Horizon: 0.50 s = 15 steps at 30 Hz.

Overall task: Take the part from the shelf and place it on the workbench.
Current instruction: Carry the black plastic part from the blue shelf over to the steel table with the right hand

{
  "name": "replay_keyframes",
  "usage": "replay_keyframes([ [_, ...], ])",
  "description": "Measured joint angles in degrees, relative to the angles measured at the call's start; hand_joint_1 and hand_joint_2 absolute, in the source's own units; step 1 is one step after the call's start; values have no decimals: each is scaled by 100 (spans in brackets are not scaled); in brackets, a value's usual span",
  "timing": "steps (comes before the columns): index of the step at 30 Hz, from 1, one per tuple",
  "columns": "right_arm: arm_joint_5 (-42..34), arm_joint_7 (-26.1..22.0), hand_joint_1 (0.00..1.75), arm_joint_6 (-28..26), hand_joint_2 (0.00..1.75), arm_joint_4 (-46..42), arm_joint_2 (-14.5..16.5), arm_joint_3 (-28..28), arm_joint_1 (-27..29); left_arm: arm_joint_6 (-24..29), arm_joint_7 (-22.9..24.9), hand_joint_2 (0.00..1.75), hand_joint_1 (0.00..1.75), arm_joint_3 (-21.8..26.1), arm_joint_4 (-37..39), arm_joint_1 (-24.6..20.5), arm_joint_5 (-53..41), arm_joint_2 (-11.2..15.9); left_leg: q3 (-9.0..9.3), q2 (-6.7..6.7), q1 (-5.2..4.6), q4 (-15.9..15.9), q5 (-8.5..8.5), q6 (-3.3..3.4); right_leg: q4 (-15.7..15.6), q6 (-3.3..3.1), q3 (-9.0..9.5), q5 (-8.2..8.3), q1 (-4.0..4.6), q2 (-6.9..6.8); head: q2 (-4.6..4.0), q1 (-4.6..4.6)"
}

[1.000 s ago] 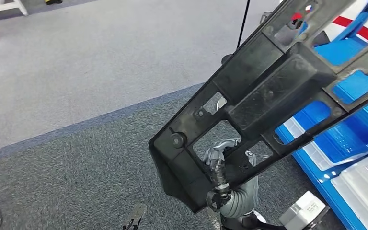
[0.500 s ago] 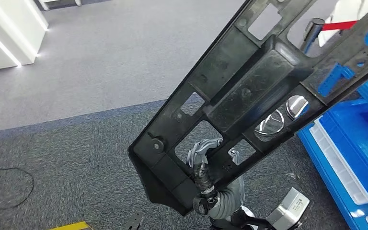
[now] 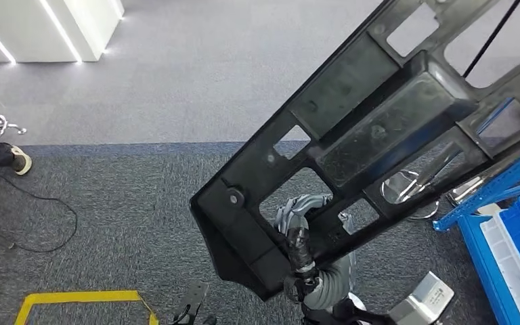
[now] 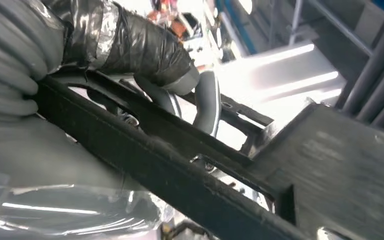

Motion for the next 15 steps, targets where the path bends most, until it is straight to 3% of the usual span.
replay_keyframes([
  [1,-69,-24,175,11,175,-3,-5,0,-2,3,-50,175,0,27,0,5,17,-14,5,-71,-6,7,-12,21,355,-5,-226,-106,7,53,0,15],
  [2,-125,-27,175,21,175,-2,-9,0,-10,4,-103,175,0,66,0,34,33,-25,10,-152,-11,20,-30,26,560,-5,-389,-111,12,75,-1,28],
  [3,-151,-13,175,26,175,0,-11,0,-23,4,-142,175,0,105,0,77,38,-30,17,-238,-12,39,-50,24,556,-3,-451,-2,11,85,-1,28],
  [5,-104,65,175,9,175,3,-9,1,-75,4,-132,175,0,154,0,174,7,-39,26,-418,2,113,-111,-9,-23,1,-282,445,-12,159,-1,32],
  [7,81,215,175,-104,175,6,13,9,-131,-1,-8,175,0,171,0,241,-81,-54,-23,-586,3,229,-182,-74,-618,3,-55,695,-55,426,0,33],
  [9,388,405,175,-290,175,6,41,20,-145,-14,156,175,0,180,-1,283,-229,-69,-90,-723,20,285,-208,-143,-774,-19,15,674,-57,566,0,41],
  [11,745,579,175,-415,175,-14,59,24,-123,-26,267,175,0,180,-2,321,-387,-77,-115,-804,47,284,-209,-192,-802,-78,54,672,-59,440,1,50],
  [13,1125,775,175,-458,175,-104,71,3,-29,-46,301,175,0,180,-10,314,-515,-85,-220,-552,30,512,-318,-251,-856,-140,138,660,-85,289,1,-10],
  [15,1465,966,175,-469,175,-244,71,-66,112,-84,293,175,0,180,-19,244,-591,-91,-552,-161,31,1146,-568,-316,-892,-178,222,625,-80,116,1,-70],
])
